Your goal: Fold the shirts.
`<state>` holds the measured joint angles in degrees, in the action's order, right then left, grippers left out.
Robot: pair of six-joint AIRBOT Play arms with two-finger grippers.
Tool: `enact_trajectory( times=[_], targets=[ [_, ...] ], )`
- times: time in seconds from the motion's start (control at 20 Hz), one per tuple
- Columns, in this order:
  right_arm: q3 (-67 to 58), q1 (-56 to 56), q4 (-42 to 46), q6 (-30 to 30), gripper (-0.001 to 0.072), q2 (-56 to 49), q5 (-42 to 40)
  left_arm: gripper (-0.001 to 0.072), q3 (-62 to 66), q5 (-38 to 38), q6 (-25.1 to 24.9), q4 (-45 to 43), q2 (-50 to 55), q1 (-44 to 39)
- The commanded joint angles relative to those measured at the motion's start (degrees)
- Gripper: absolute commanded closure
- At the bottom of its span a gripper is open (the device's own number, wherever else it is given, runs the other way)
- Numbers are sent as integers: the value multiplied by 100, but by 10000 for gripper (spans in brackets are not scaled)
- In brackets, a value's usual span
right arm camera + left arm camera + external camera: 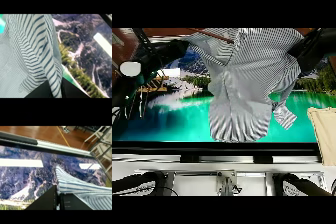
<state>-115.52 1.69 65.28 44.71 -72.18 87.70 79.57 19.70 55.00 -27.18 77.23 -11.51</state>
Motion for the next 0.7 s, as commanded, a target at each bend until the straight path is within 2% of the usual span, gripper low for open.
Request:
enact_trajectory(
  times=[0.0, 0.4, 0.65],
  targets=[
    [-4, -4, -321, -15, 628, -15, -20, 654, 284, 256, -35, 0, -44, 326],
    [-4, -4, 271, -46, 628, -15, -31, 654, 752, 1235, -37, -2, -46, 619],
    [-4, -4, 153, -192, 628, -15, -2, 654, 863, 1679, -17, 4, -46, 815]
  ],
)
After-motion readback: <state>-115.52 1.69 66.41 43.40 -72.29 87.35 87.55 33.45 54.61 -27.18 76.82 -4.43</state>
